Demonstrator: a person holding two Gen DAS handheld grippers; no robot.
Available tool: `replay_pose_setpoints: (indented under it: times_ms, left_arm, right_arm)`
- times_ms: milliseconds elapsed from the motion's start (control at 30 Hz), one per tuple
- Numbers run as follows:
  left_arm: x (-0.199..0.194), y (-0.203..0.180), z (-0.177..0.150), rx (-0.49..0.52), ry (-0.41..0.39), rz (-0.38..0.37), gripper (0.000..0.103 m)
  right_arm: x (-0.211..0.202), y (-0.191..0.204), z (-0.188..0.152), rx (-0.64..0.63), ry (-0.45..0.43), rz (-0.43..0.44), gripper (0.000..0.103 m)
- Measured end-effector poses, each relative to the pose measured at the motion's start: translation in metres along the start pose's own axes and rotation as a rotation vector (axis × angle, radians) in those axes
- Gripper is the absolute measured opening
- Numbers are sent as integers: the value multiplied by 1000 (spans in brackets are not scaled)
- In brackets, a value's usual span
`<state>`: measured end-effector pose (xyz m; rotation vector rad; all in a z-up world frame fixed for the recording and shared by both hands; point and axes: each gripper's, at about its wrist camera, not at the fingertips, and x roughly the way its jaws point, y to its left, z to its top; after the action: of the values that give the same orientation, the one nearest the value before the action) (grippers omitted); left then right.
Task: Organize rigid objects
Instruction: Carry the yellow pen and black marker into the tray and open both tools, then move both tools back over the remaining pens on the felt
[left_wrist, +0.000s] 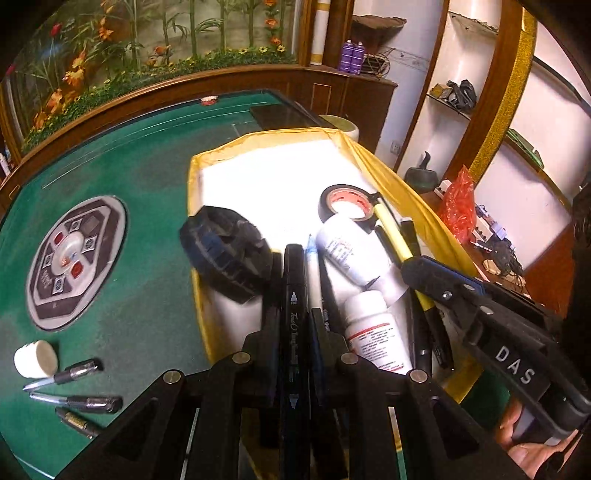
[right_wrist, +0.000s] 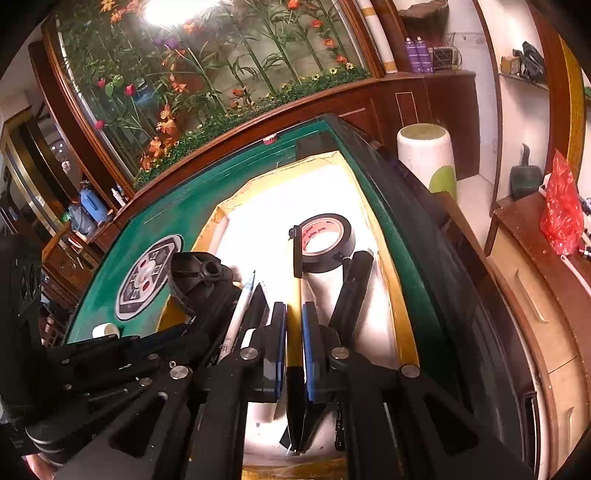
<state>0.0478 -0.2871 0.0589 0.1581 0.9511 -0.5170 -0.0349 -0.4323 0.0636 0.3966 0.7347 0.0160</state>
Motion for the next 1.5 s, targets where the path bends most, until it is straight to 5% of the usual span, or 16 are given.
replay_pose_setpoints:
  times_ms: [367, 667, 800, 1100, 1367, 1500]
  left_arm:
    - [5, 3, 0, -21, -15, -33, 15]
    - [-16, 7, -2, -23, -96, -63, 64]
    - [-32, 15, -5, -42, -119, -65, 65]
    - [-92, 72, -48, -133, -152, -41, 65]
    - [-131, 188, -123, -350, -182, 48, 67]
    - [-128, 238, -152, -483, -161, 110, 67]
  right_arm:
    - [11, 8, 4, -48, 15, -109, 8]
    - [-11, 9, 2, -35, -25, -122, 27]
    - [-30, 12, 2, -39, -60, -118, 32]
    - [-50, 57, -4, -104, -85, -11, 33]
    - [-10, 149, -42, -285, 140, 263, 38]
    - [21, 185, -60, -366, 235, 274, 38]
